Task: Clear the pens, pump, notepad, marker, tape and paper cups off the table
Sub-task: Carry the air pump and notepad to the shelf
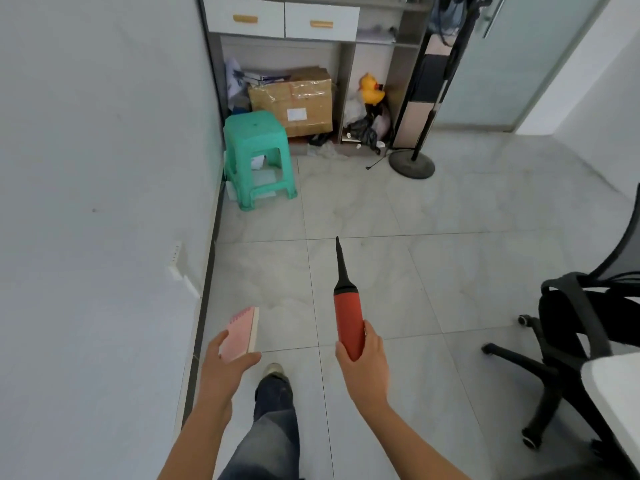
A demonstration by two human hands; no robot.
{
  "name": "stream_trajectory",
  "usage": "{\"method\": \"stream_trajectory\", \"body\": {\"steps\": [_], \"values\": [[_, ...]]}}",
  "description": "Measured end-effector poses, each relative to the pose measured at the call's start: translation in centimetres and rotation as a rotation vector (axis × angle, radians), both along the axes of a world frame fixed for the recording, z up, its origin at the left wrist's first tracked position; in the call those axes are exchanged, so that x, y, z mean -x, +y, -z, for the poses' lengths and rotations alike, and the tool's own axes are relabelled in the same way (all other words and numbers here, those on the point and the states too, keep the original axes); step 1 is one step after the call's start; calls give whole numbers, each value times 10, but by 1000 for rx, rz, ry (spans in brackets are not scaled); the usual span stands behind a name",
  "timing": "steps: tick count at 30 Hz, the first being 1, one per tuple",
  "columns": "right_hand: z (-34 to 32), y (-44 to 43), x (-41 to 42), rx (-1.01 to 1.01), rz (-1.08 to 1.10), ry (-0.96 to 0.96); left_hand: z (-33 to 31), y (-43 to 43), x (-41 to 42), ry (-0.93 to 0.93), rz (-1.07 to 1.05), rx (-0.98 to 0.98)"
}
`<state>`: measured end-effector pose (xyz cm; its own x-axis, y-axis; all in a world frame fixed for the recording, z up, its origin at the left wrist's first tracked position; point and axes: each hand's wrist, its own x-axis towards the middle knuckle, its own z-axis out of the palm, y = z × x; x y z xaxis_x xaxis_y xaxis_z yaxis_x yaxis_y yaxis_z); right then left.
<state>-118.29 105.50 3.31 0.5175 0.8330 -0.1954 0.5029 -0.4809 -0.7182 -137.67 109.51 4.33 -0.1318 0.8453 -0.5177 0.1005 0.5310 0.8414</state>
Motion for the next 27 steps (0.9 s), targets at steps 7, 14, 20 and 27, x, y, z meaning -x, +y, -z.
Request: {"method": "stream_trajectory", "body": {"steps": [7, 14, 20, 27], "values": [[-20, 154, -13, -46, 88, -8, -29, 183, -9, -55, -8, -97], [-20, 240, -12, 15, 149, 9, -27, 272, -40, -88, 63, -44], [-11, 320, -33, 46, 128, 4, -25, 357, -46, -11, -17, -54], [-14, 464, -80, -59, 49, -1, -25, 471, -102, 15, -20, -100]]}}
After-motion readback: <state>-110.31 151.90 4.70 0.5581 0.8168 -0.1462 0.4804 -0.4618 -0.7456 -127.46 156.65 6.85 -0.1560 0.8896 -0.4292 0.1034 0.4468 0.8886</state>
